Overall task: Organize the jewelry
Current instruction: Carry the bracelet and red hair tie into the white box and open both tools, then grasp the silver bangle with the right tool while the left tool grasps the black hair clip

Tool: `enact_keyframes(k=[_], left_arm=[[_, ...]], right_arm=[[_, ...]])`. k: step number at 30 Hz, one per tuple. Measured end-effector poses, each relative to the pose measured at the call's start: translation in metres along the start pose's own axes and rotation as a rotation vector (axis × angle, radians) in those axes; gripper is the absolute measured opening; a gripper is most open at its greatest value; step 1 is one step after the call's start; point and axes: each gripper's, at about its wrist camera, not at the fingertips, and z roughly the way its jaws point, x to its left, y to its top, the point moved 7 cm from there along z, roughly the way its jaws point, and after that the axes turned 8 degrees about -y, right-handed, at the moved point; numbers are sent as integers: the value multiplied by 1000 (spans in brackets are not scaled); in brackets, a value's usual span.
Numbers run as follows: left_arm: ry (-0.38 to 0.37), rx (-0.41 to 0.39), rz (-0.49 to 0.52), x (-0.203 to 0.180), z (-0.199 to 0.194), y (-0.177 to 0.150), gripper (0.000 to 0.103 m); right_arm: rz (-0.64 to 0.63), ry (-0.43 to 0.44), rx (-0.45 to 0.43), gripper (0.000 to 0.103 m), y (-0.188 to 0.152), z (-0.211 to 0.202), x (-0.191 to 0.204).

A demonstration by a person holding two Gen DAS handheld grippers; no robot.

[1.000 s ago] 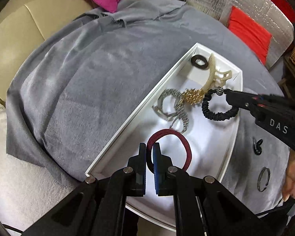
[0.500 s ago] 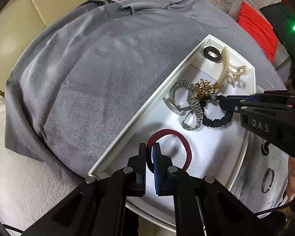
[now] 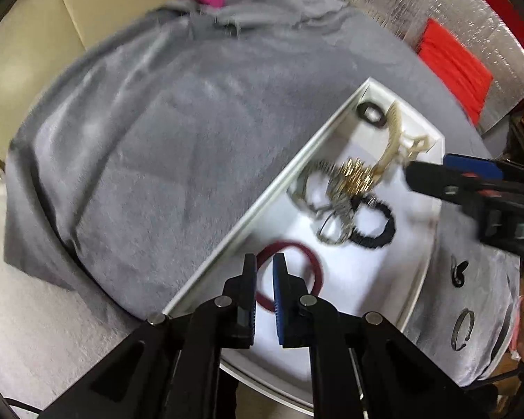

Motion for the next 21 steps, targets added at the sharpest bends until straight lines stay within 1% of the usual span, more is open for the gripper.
enact_keyframes(k=[2, 4, 5, 6, 7, 8, 9, 12, 13, 15, 19, 21], left_arm=[[-15, -51, 23, -7, -10, 5, 8], [-36, -105, 57, -18, -21, 7, 10], [-42, -137, 83, -26, -28, 8, 17], [-45, -163, 107, -34, -32, 10, 27], [-49, -187, 130, -41, -37, 11, 32], [-55, -215, 159, -49, -43, 11, 39], [-68, -249, 198, -62, -50, 10, 43], [-99, -308, 289, -93, -59, 6, 61], [-102, -314, 312, -101, -60, 4, 62], [-108, -302, 359, -122, -54, -2, 63], [-126, -232, 390, -151, -34, -13, 63], [-124, -222, 411, -162, -29, -17, 63]], right_arm=[[30, -2, -53, 60, -5, -19, -13], [77, 13, -109, 58, -21, -42, -34], [106, 13, -133, 58, -30, -51, -47], [147, 9, -160, 58, -46, -63, -68], [177, 10, -174, 58, -58, -69, -82], [202, 13, -179, 58, -71, -73, -94], [236, 16, -176, 58, -89, -77, -110], [320, 17, -134, 58, -141, -78, -144], [343, 14, -118, 58, -157, -76, -150], [389, 37, -73, 58, -190, -66, -159], [419, 50, -33, 58, -227, -47, -156], [413, 60, -28, 54, -236, -37, -151]])
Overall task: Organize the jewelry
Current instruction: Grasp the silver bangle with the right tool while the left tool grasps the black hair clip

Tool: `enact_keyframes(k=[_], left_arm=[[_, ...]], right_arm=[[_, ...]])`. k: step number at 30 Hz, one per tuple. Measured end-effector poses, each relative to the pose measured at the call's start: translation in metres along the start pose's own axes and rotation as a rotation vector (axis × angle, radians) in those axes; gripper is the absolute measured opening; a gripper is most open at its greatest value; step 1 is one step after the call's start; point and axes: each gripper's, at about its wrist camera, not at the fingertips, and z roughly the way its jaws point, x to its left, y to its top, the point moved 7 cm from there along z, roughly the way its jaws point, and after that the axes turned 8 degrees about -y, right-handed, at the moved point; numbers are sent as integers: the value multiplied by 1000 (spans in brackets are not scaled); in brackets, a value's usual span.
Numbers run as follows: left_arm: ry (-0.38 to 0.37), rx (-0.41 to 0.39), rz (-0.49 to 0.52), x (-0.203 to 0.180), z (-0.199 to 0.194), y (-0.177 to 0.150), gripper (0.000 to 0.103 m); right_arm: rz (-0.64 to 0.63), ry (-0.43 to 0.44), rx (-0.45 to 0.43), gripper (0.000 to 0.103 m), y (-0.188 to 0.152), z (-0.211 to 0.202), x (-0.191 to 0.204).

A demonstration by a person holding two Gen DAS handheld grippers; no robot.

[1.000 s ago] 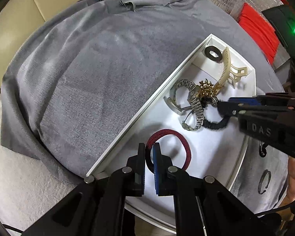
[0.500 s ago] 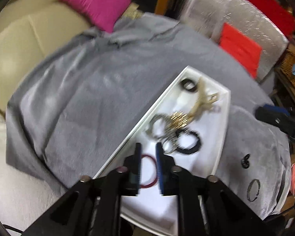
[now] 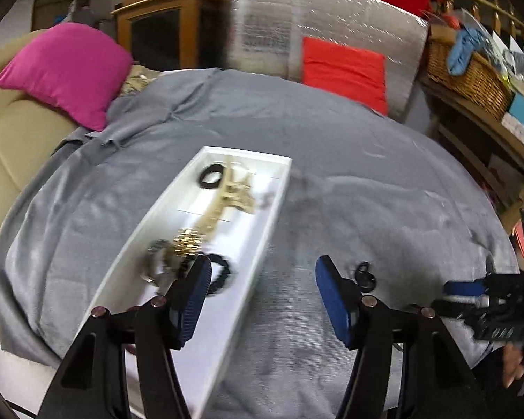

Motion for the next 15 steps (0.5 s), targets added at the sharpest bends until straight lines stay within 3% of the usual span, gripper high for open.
enact_keyframes(k=[4, 7, 9, 11, 15], left_arm=[[0, 16, 36, -13, 11, 0, 63], [-12, 29, 57, -22, 16, -2, 63], [-16, 40, 69, -27, 20, -4, 63], [-27, 51, 82, -32, 24, -5, 63], [-51, 86, 104, -47, 36, -9, 63]], right_arm=[[-53, -41, 0, 50, -8, 19, 4], [-102, -92, 29, 30, -13, 35, 1], [-146, -132, 6, 20, -15, 35, 2], [-185, -146, -7, 4, -16, 34, 6], [-155, -151, -63, 3, -13, 24, -2]])
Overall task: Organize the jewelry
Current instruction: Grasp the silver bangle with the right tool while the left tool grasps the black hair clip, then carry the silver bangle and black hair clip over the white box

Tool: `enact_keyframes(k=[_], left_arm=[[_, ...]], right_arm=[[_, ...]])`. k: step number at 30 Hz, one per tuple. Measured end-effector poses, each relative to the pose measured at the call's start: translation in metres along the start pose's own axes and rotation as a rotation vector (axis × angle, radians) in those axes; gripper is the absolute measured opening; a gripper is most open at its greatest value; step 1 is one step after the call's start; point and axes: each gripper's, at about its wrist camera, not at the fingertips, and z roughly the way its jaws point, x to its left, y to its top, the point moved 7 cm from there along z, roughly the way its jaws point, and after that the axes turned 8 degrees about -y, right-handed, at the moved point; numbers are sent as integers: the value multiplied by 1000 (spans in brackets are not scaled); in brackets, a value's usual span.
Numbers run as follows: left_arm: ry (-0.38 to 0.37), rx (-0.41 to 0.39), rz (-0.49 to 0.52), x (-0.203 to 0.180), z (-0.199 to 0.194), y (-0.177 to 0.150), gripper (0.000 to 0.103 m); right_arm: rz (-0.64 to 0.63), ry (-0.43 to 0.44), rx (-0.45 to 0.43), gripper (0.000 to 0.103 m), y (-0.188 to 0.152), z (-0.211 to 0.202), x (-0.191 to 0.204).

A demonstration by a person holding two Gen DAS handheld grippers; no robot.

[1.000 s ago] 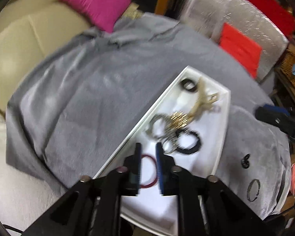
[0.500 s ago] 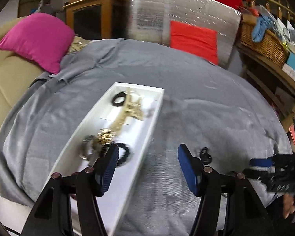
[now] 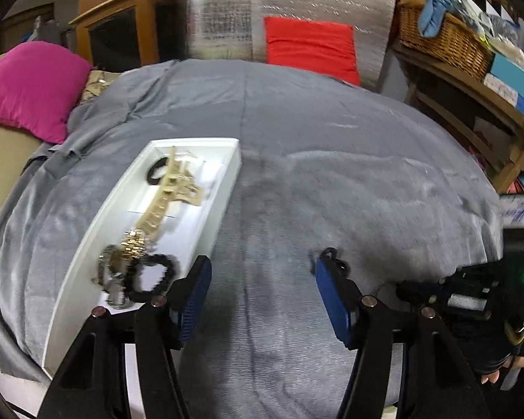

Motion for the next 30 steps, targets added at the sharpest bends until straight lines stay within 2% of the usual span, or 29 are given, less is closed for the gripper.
enact_keyframes(k=[9, 13, 14, 15, 17, 24, 30], left_arm=[[-53, 109, 4, -35, 49, 1, 63], [-78, 182, -14, -45, 74, -4, 62], [-84, 195, -21, -46, 78, -5, 56], [-82, 209, -25, -47, 83, -6, 45], [-65, 245, -34, -47, 93, -10, 34], [-63, 220, -30, -50, 94, -8, 20], [-67, 152, -33, -47, 73, 3, 18]], right_arm=[[263, -37, -92, 3, 9, -27, -70], [324, -37, -123, 3, 11, -36, -90], [329, -36, -124, 3, 13, -35, -92], [333, -35, -123, 3, 12, -36, -93], [333, -24, -119, 3, 12, -35, -92], [337, -11, -120, 3, 14, -33, -89], [367, -2, -138, 3, 17, -34, -91]])
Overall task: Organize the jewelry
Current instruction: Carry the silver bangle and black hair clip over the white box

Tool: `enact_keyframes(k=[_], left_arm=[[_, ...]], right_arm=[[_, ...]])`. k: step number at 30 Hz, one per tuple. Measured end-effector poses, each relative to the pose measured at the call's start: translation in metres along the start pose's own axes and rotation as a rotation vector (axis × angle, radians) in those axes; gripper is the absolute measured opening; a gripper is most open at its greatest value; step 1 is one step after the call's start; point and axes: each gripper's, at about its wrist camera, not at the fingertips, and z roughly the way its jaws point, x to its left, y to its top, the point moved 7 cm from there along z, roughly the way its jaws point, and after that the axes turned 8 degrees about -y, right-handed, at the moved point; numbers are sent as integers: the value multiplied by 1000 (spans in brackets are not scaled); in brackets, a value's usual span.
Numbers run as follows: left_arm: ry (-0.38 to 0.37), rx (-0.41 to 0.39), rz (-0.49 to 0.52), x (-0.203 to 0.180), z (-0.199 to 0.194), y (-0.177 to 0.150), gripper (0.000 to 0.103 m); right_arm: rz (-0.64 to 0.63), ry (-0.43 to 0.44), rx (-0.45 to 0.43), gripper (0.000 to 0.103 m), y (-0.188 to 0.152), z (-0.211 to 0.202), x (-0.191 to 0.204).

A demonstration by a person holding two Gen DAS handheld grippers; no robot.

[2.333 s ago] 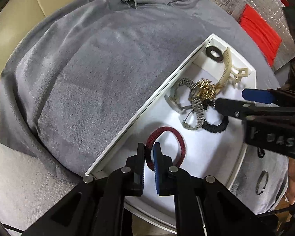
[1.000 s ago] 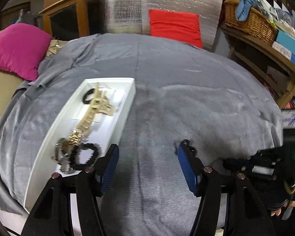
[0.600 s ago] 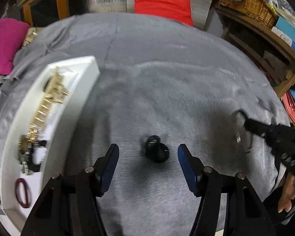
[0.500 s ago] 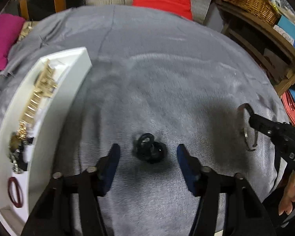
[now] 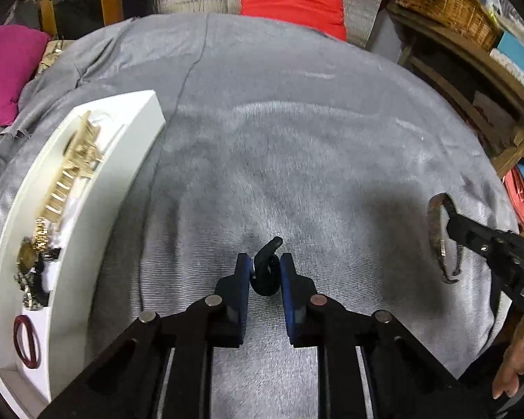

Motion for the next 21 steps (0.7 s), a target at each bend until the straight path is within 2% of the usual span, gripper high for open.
enact_keyframes(k=[3, 5, 9, 11, 16, 21], left_arm=[[11, -56, 4, 7, -23, 1, 18], [-7, -89, -6, 15, -41, 0, 18], [-11, -196, -50, 51, -90, -3, 18], [3, -241, -100, 82, -111, -6, 18], [55, -257, -194, 144, -131, -19, 18], [71, -238, -230, 176, -135, -35, 18]], right_arm=[[15, 15, -4, 3, 2, 0, 3], [21, 31, -9, 3, 3, 0, 7], [14, 65, -27, 3, 6, -2, 22], [15, 89, -27, 3, 8, -2, 30], [-2, 139, -41, 3, 16, -6, 60], [-29, 198, -45, 3, 36, -1, 108]])
